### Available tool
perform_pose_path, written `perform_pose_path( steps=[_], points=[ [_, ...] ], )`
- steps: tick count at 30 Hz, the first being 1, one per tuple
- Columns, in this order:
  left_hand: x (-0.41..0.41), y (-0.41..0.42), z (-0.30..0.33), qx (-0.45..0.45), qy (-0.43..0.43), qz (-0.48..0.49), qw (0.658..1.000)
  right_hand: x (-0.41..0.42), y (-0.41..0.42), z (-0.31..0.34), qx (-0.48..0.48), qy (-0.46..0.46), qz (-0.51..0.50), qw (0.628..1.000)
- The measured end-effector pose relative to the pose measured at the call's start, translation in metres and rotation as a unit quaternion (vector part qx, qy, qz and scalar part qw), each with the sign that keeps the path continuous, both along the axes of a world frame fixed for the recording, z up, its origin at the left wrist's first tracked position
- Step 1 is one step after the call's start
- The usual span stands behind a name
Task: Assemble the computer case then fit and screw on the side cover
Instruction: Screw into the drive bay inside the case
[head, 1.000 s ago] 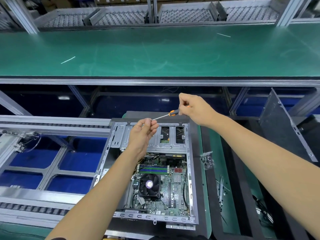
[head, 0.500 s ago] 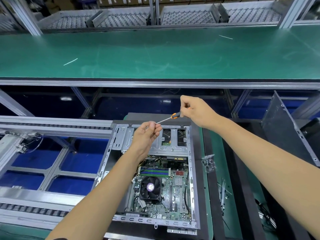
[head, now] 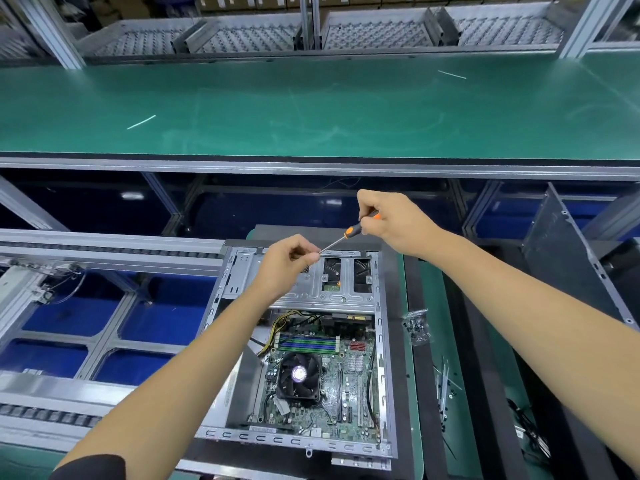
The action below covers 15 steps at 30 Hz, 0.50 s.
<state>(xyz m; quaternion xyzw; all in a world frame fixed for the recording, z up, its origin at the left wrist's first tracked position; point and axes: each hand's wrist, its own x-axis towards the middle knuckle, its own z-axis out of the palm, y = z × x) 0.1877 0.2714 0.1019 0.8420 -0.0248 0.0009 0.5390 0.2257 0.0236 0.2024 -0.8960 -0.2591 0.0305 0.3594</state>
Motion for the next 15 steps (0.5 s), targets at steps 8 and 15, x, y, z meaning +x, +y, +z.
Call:
perform_pose_path(
  steps=[8, 15],
  points=[
    [0.018, 0.0, 0.013, 0.167, 0.015, -0.085, 0.982, 0.005, 0.019, -0.001, -0.118, -0.043, 0.003, 0.992],
    [0.018, -0.014, -0.01, 0.201, 0.019, -0.08, 0.976, 0.012, 0.041, -0.006, -0.164, -0.03, 0.023, 0.986]
  ],
)
